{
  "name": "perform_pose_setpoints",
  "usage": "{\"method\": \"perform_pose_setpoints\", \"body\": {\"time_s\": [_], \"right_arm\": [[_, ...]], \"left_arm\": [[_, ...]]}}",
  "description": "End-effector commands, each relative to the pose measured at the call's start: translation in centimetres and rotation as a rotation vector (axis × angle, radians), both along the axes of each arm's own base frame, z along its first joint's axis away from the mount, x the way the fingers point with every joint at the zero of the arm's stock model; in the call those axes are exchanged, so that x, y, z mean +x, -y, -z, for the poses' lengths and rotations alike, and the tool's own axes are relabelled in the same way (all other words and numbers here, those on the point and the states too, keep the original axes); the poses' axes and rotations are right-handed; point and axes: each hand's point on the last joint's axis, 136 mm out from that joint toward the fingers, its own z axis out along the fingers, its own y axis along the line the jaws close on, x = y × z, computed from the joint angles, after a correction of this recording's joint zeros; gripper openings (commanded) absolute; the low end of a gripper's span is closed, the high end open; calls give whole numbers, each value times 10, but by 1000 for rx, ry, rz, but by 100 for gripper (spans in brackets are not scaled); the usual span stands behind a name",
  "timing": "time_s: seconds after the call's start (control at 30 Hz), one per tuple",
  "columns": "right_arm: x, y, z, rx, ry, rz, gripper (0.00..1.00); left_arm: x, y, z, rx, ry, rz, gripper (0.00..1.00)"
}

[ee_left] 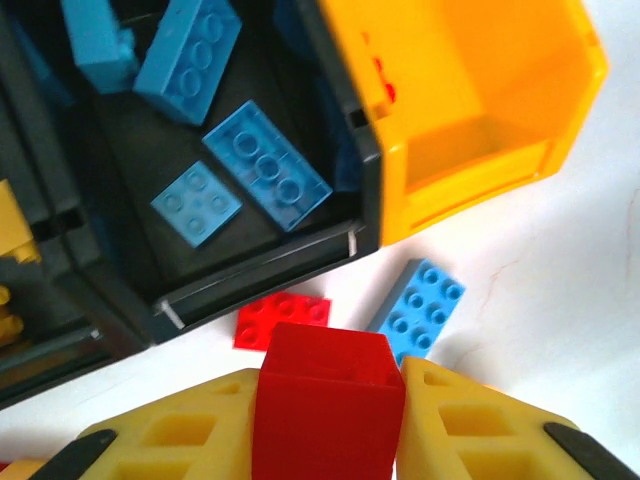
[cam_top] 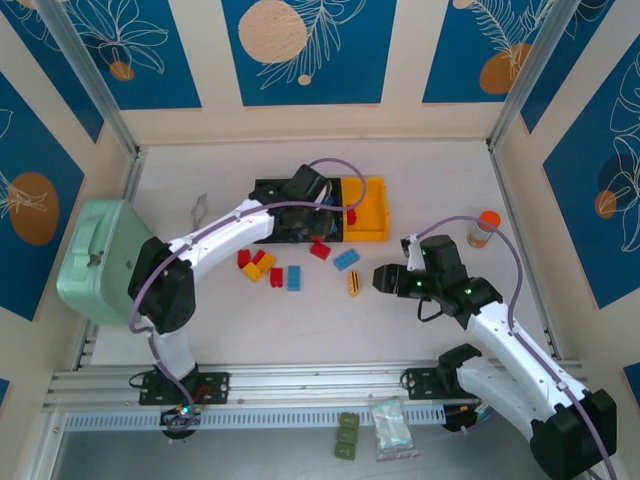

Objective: Sort the legos into containers by color
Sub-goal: Place the lego in the container.

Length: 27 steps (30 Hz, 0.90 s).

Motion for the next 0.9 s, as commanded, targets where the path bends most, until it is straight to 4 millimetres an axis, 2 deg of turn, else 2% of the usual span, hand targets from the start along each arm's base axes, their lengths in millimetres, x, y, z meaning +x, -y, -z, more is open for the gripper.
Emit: {"method": "perform_pose_setpoints", "body": {"time_s": [0.0, 0.17, 0.5, 0.7, 0.87], "right_arm": [[-4, 10, 5, 0, -29, 32, 56], [-2, 15, 8, 22, -41, 55, 56], [1, 20, 9, 36, -43, 71, 56], [2, 21, 9, 43, -40, 74, 56], [2, 21, 8, 48, -36, 73, 56]], "left_arm": [[0, 21, 4, -14, -44, 20, 33], [17, 50, -3, -53, -37, 29, 33], [54, 102, 8, -80, -41, 41, 33], [64, 118, 28, -84, -64, 48, 35], [67, 120, 36, -78, -64, 45, 38]]}}
